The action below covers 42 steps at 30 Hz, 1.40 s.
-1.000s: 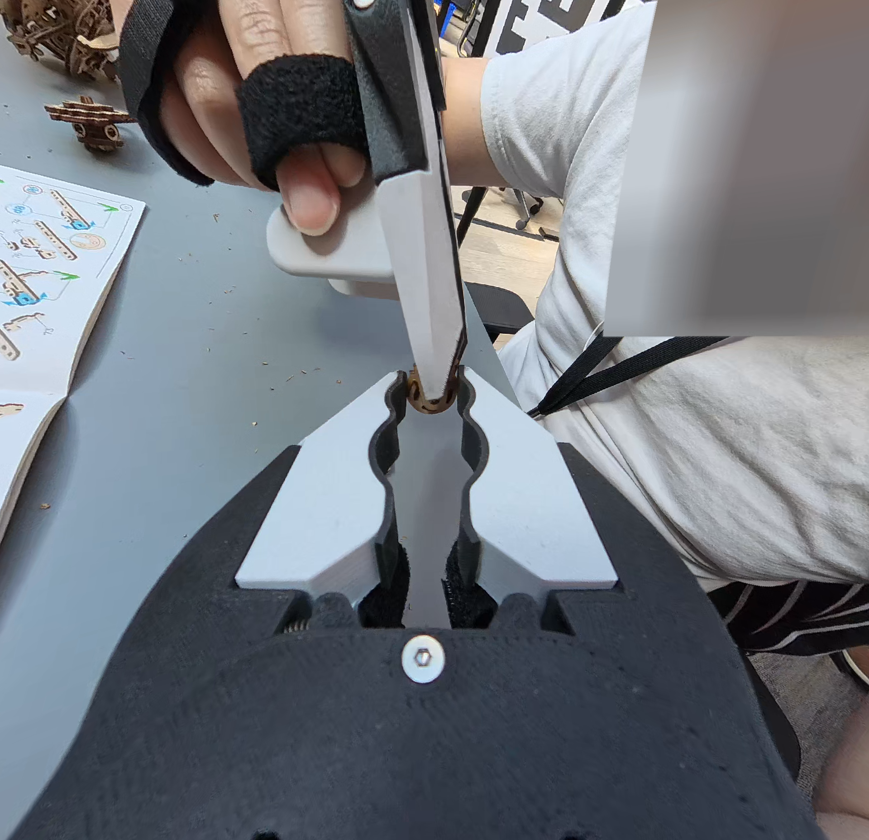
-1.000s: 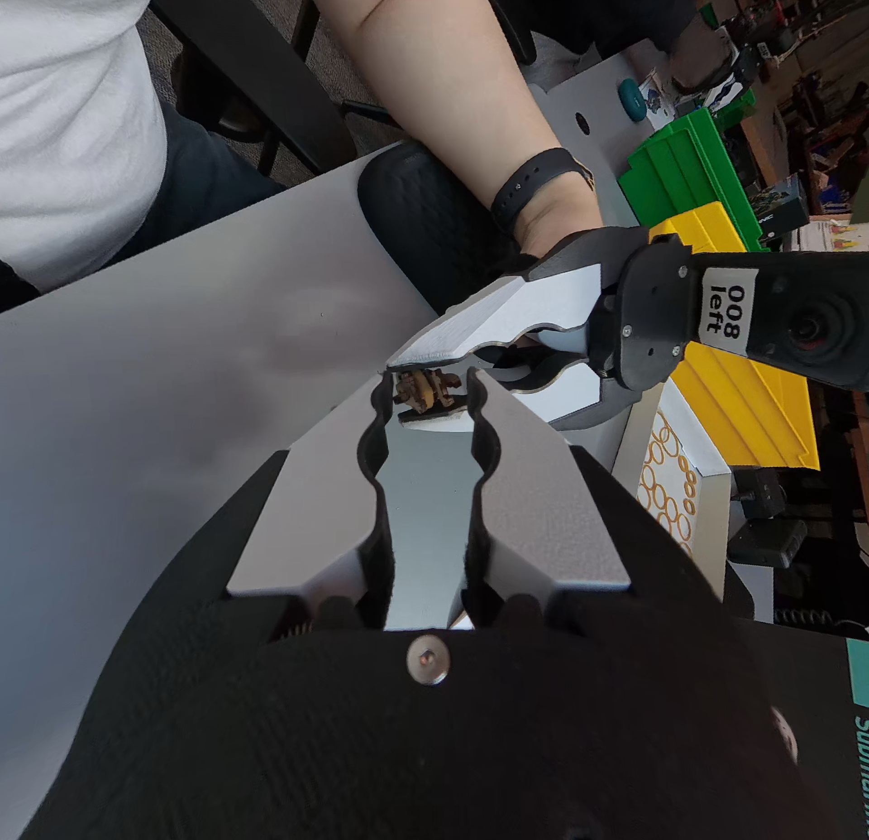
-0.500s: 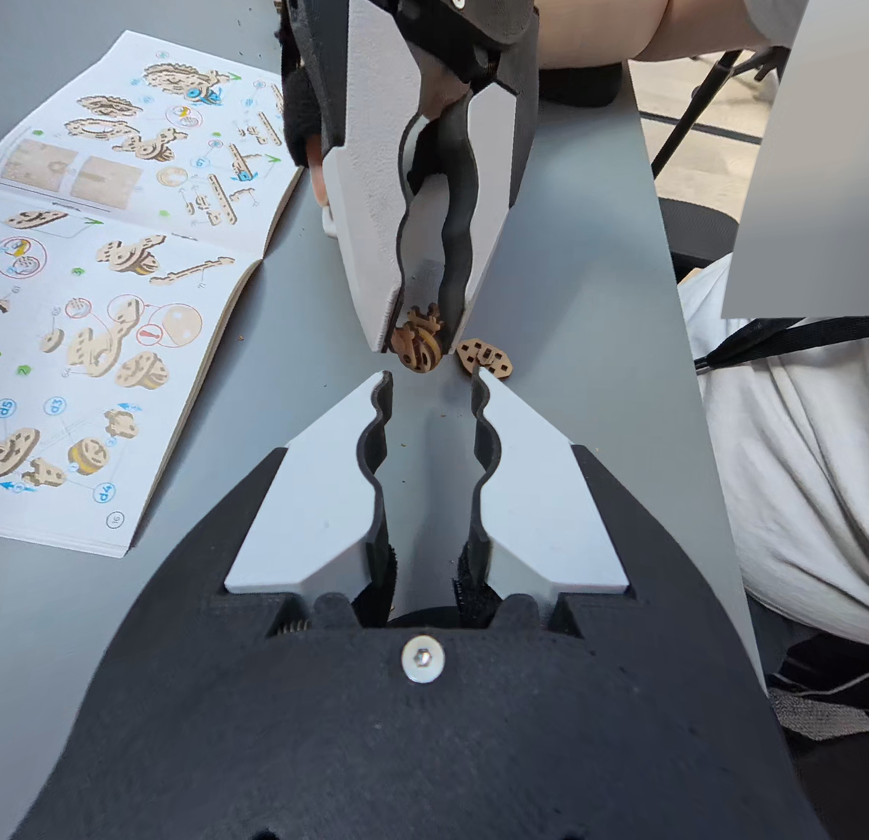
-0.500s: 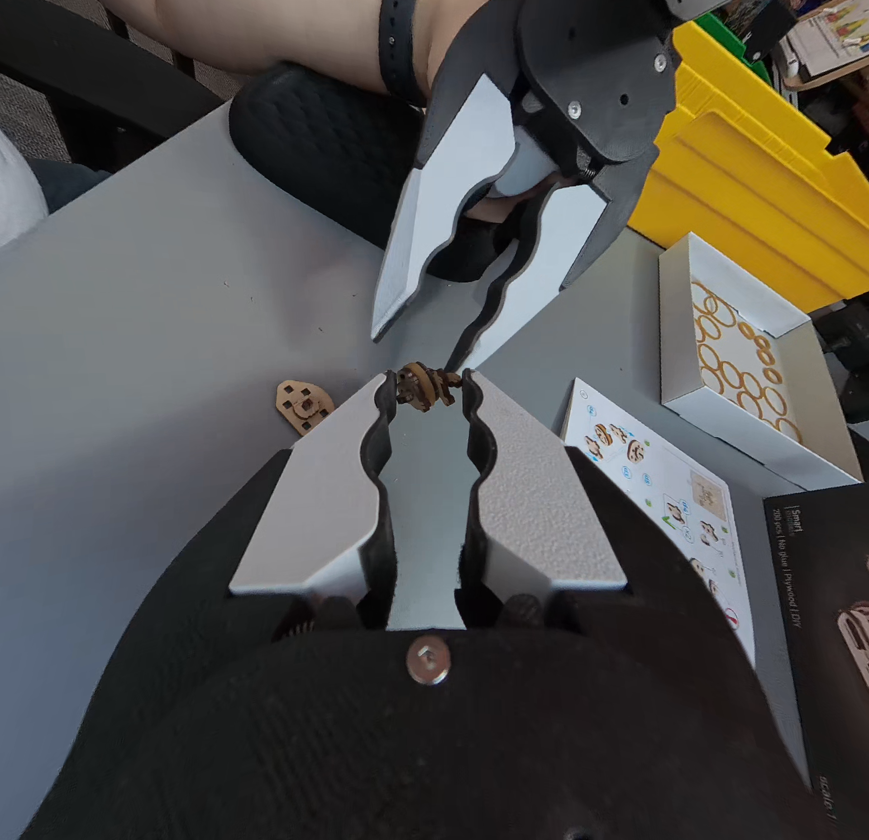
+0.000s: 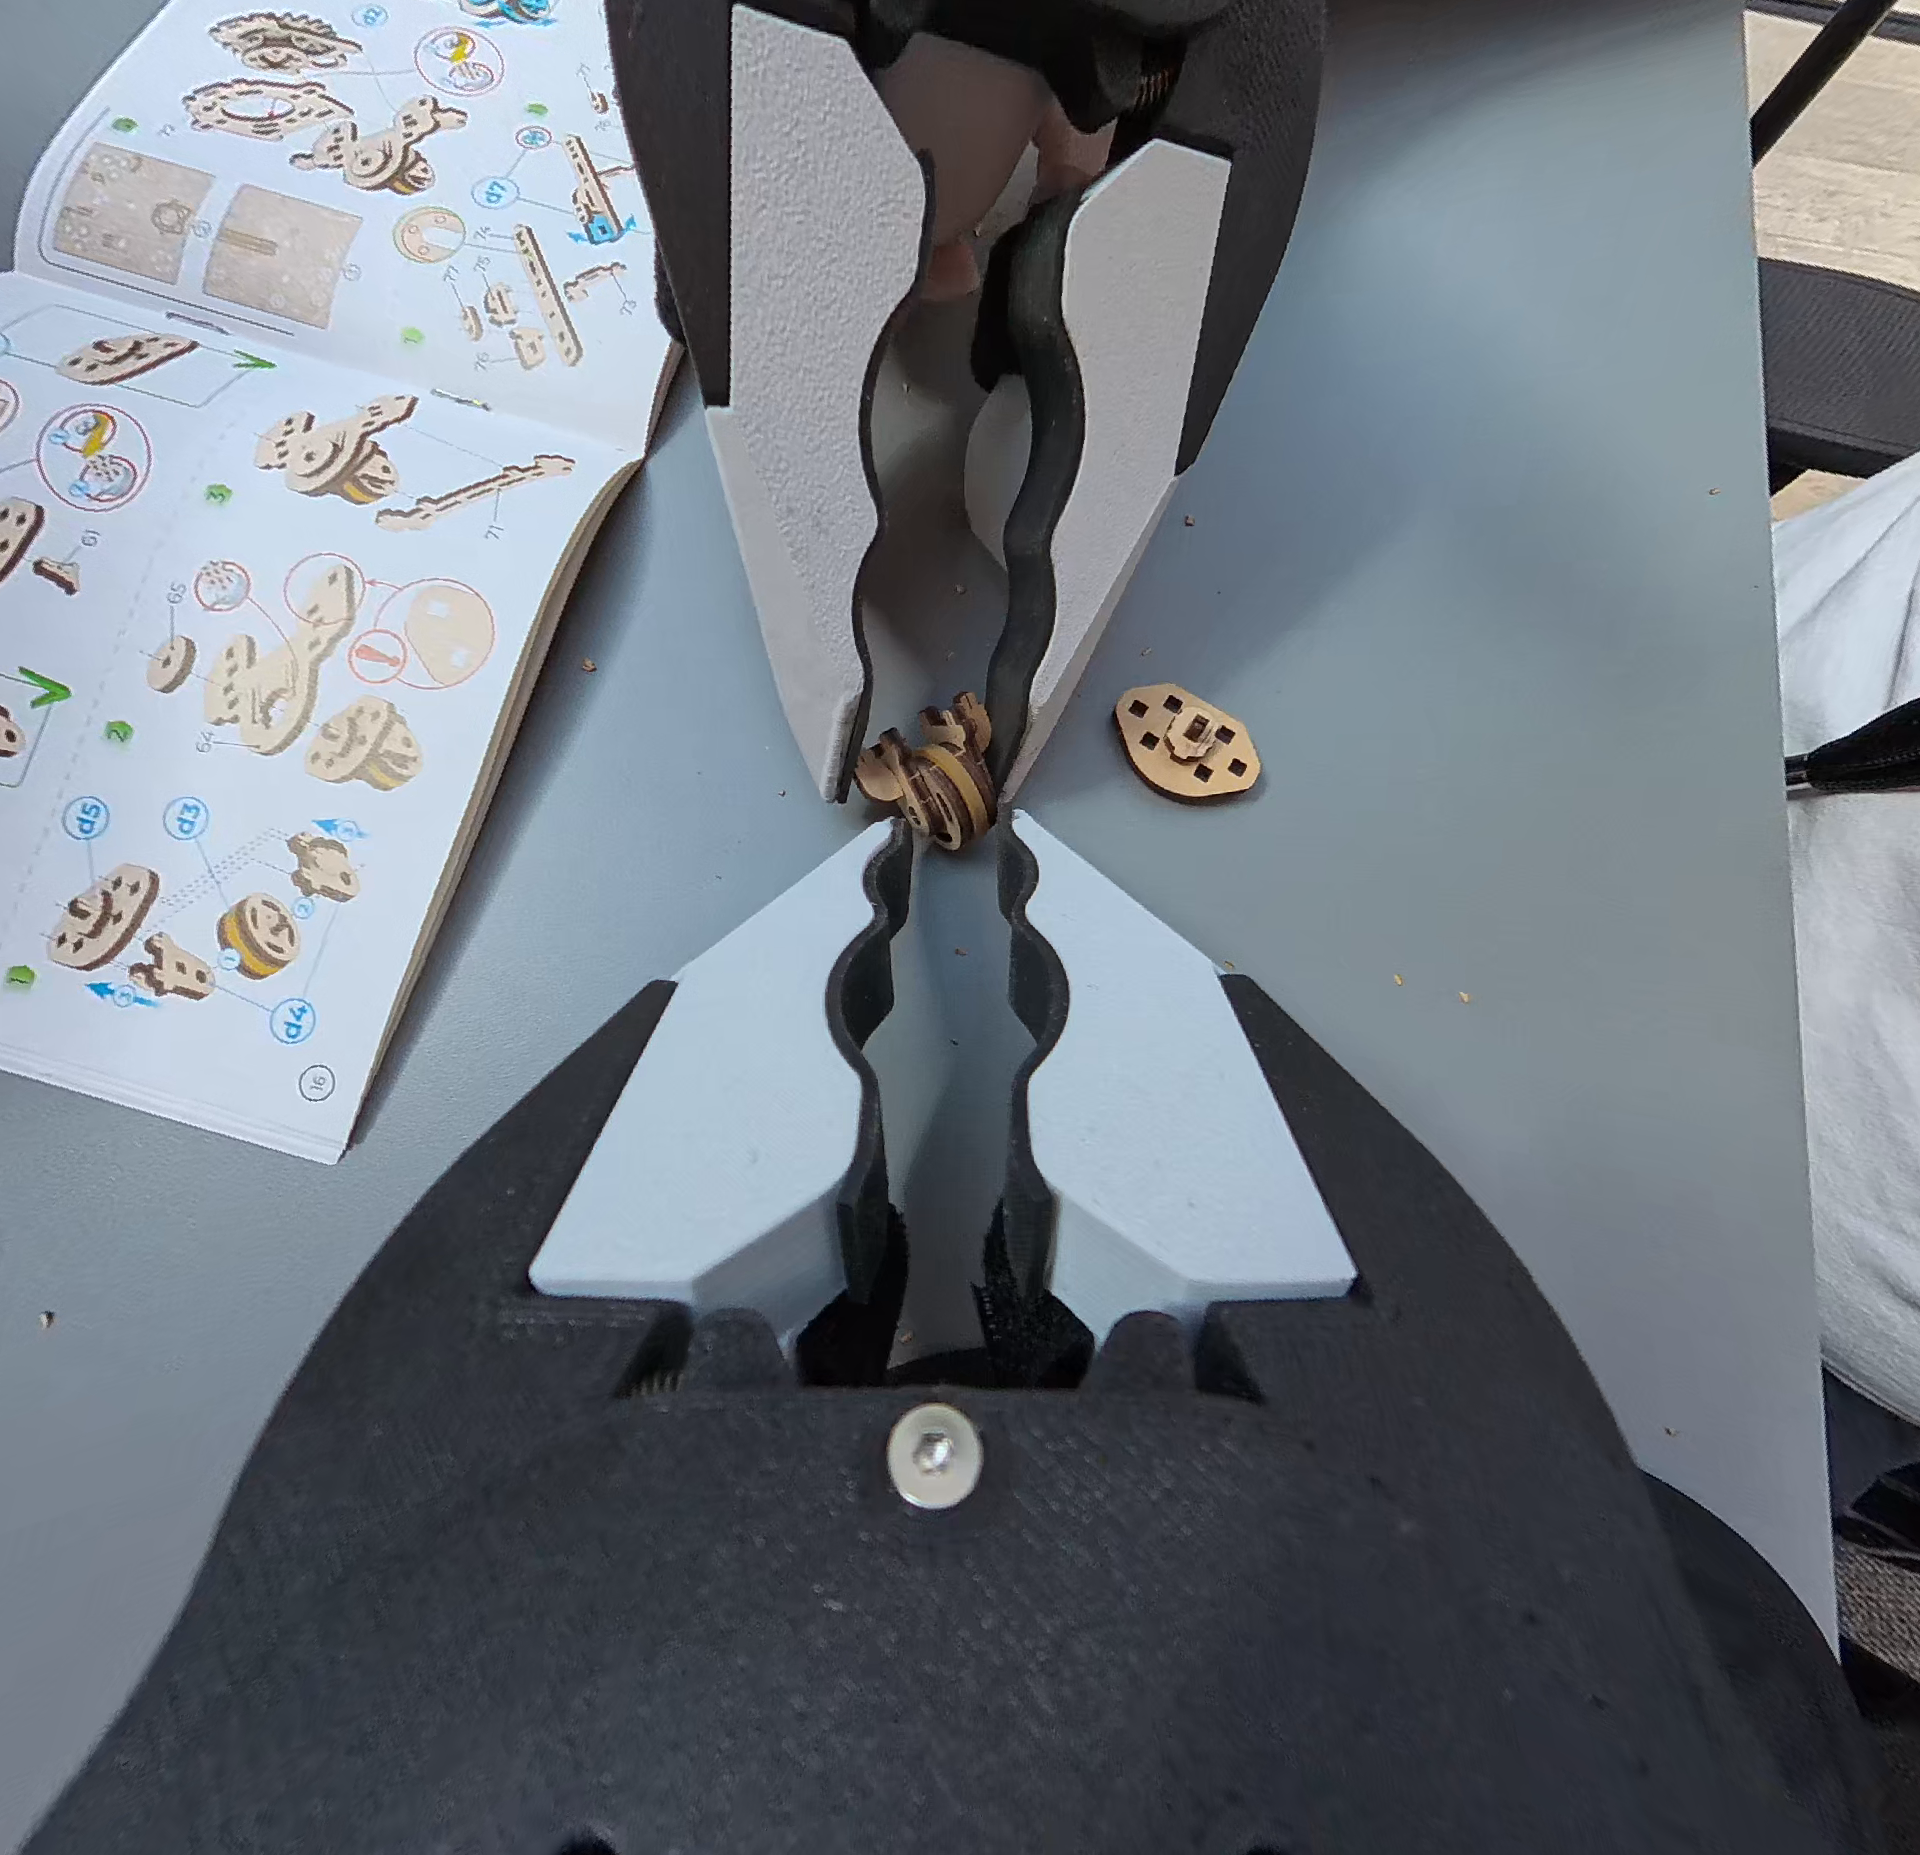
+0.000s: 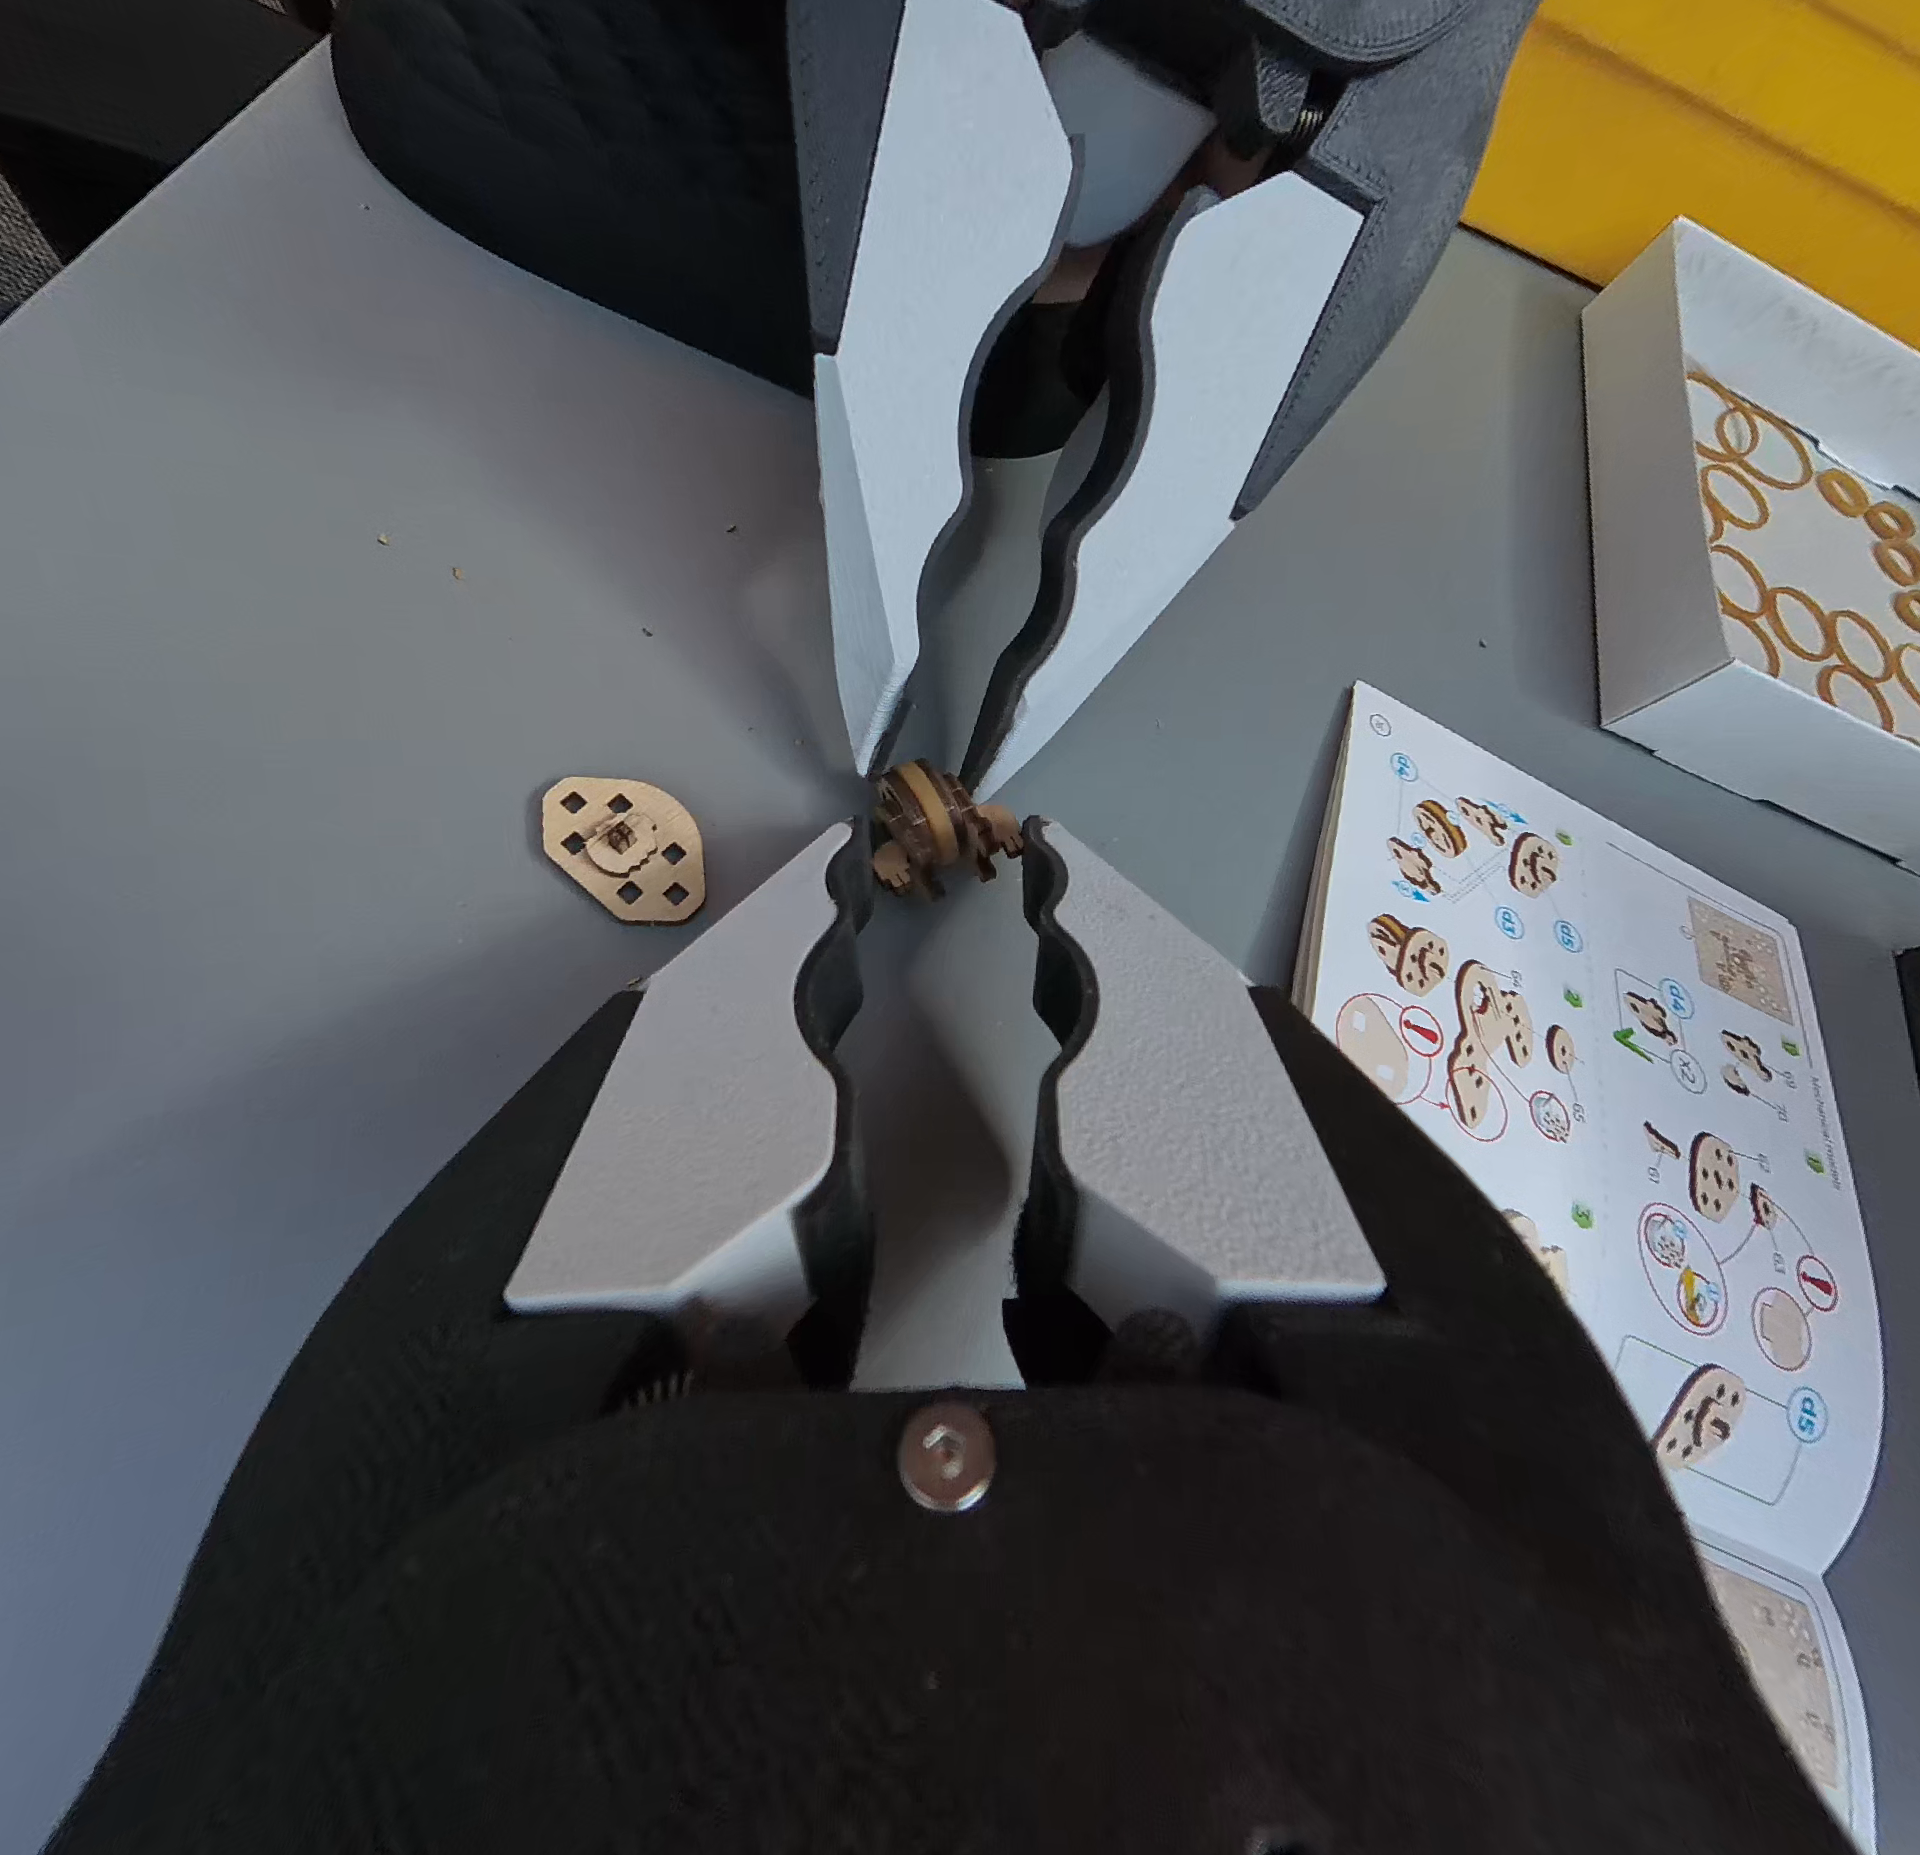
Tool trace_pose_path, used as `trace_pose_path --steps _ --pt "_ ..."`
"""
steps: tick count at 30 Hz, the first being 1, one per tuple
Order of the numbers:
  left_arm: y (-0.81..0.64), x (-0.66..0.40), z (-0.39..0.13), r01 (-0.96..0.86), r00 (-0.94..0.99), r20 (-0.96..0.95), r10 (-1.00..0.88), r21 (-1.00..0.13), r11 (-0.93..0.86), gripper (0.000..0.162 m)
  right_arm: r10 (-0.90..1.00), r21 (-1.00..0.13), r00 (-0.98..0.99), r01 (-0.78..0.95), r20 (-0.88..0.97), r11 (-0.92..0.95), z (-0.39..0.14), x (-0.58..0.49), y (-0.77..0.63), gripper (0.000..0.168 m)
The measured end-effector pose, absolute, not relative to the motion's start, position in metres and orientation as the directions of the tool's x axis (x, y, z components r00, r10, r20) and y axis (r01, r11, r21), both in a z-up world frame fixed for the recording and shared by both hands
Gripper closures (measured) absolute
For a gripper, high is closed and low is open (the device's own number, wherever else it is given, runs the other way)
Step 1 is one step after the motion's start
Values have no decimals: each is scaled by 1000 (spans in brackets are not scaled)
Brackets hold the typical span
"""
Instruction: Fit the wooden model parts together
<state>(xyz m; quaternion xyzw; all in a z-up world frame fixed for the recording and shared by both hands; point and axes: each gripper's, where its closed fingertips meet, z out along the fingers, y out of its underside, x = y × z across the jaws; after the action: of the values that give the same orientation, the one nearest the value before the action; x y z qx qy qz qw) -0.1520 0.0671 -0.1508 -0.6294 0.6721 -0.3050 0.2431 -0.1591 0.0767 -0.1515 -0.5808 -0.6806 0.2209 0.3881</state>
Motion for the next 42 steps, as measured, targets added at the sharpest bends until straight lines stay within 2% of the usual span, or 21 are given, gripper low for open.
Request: trace_pose_path --steps 21,31,35,39,42 --pt "71 -152 -154 -705 -72 -28 -997 -706 71 150 970 -775 19 606 241 181 -142 -151 79 131" --pt "76 -151 -153 -703 -32 -62 -998 -708 67 146 973 -774 25 611 230 167 -140 -146 79 136" --pt "78 -150 -144 -670 10 -44 -999 -742 26 139 972 -787 43 596 230 160 -127 -139 75 136" --pt "76 -148 -140 -654 19 -30 -999 -756 10 138 975 -801 -73 559 210 214 -115 -142 34 143" --pt "77 -148 -141 -655 25 -24 -999 -755 1 143 956 -735 -142 614 256 288 -130 -146 20 153"
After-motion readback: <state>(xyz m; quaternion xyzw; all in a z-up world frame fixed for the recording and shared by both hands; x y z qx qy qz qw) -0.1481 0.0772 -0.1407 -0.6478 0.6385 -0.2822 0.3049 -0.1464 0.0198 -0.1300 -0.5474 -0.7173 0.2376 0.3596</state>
